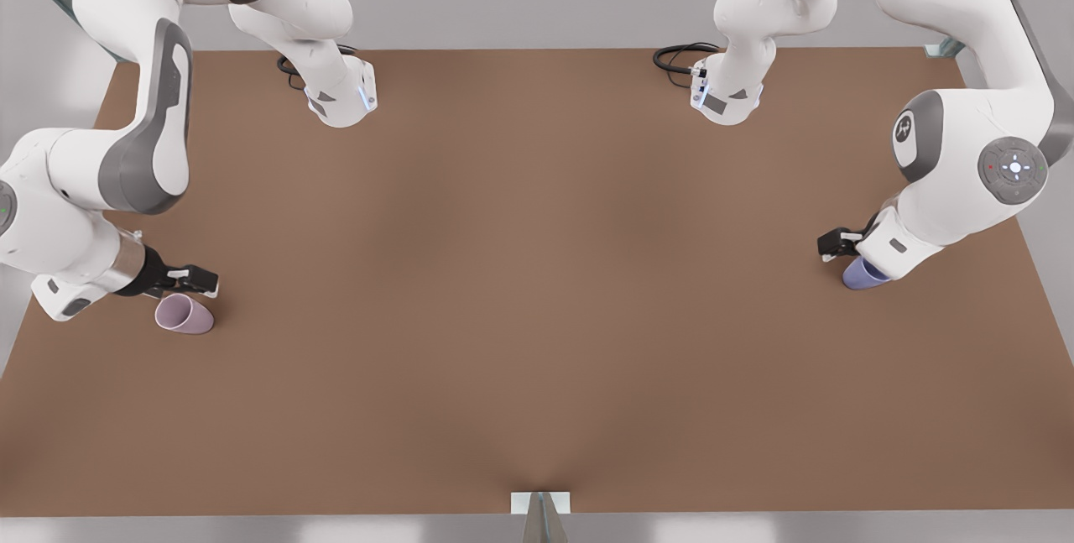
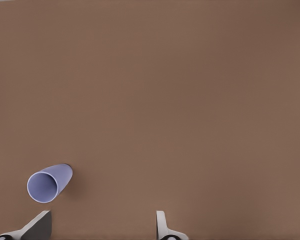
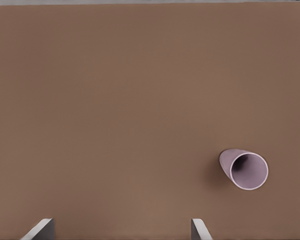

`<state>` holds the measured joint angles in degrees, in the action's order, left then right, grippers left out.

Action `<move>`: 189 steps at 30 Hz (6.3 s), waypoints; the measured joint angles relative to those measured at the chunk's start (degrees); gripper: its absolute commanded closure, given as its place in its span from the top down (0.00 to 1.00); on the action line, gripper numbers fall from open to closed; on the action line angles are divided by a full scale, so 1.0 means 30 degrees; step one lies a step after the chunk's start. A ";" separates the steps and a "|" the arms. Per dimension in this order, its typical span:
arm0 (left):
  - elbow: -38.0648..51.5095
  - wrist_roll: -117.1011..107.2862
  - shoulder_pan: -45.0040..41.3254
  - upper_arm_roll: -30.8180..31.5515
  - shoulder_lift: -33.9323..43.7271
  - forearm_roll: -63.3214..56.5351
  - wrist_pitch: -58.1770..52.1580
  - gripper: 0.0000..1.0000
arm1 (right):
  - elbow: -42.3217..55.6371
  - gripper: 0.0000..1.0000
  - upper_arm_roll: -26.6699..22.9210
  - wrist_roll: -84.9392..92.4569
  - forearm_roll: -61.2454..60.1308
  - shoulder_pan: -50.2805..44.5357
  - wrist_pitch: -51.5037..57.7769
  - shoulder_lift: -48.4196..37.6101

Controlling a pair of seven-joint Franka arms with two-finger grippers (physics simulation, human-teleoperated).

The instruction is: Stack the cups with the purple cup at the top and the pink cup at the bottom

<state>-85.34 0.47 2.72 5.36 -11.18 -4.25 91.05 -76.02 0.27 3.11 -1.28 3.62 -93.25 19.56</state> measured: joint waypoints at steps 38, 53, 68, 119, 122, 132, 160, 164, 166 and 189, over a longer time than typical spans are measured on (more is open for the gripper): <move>-0.0205 0.0019 0.0032 -0.0029 -0.0698 -0.0108 -0.0115 1.00 | -0.6289 1.00 -0.0022 0.9965 0.0222 0.7016 -0.9308 0.4754; -0.0205 0.0019 0.0031 -0.0146 -0.0786 -0.0109 -0.0173 1.00 | -0.6477 0.35 -0.0030 1.0124 0.0311 0.7196 -1.1016 0.5747; -0.0205 0.0044 0.0032 -0.0146 -0.0788 -0.0127 -0.0181 1.00 | -0.6346 0.21 -0.0001 1.0154 0.0280 0.7202 -1.0584 0.5326; -0.1625 0.6496 0.5239 -0.3119 -0.5293 0.0126 0.7849 1.00 | 0.9020 0.21 0.2780 -2.1470 0.1872 -1.2955 -0.4719 1.3172; -0.3110 0.6719 0.5237 -0.3512 -0.4708 0.0741 0.7874 1.00 | 0.8938 0.76 0.2811 -2.1637 0.1914 -1.2955 -0.4903 1.3225; -0.5586 0.6904 0.5627 -0.4569 -0.4651 0.1125 0.8410 1.00 | 0.8640 0.92 0.2782 -2.1955 0.2073 -1.3218 -0.5449 1.3390; -0.7998 0.6825 0.6271 -0.4833 -0.4744 0.1208 0.9963 1.00 | -0.4018 1.00 0.3221 -0.1535 0.0456 -0.0425 -0.2373 -0.2270; -0.8022 0.6552 0.6271 -0.4833 -0.4816 0.1456 1.0490 1.00 | -0.4052 1.00 0.3221 -0.1535 0.0456 -0.0380 -0.2357 -0.2094; -0.8025 0.6552 0.6271 -0.4833 -0.4886 0.1582 1.0519 1.00 | -0.4073 1.00 0.3221 -0.1506 0.0456 -0.0317 -0.2288 -0.2094; -0.8877 0.6552 0.6265 -0.4599 -0.5092 0.2997 1.1692 0.28 | -0.4016 1.00 0.3104 -0.1476 0.0485 -0.0238 -0.2374 -0.1450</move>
<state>-111.97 20.13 21.51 -8.44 -26.46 4.74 126.12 -88.07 9.58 -1.32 0.18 2.91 -100.38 15.21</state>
